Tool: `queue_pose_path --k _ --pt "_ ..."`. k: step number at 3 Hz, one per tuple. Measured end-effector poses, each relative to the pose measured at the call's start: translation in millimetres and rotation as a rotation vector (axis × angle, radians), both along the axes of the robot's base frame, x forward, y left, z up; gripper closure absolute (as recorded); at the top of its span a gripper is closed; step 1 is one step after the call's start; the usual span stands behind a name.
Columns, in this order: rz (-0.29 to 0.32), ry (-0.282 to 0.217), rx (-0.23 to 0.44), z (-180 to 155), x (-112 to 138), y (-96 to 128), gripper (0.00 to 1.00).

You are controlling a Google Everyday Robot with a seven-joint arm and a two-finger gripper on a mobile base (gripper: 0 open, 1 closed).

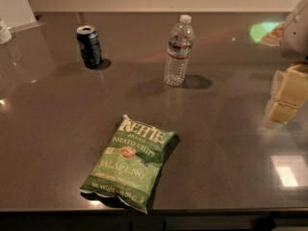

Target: Move water bottle near green jalapeno chip bag

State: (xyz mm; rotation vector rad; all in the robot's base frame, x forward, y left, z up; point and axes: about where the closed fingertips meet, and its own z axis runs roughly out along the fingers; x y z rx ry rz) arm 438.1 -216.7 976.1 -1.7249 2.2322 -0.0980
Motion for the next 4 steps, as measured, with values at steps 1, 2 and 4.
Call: queue_pose_path --k 1,2,4 --pt "0.0 -0.001 0.0 0.2 0.1 0.1 0.0" --pt "-0.024 -0.025 0.024 0.4 16.6 -0.1 0.0" --pt "-0.084 -0.092 0.124 1.6 73.1 -2.1 0.0"
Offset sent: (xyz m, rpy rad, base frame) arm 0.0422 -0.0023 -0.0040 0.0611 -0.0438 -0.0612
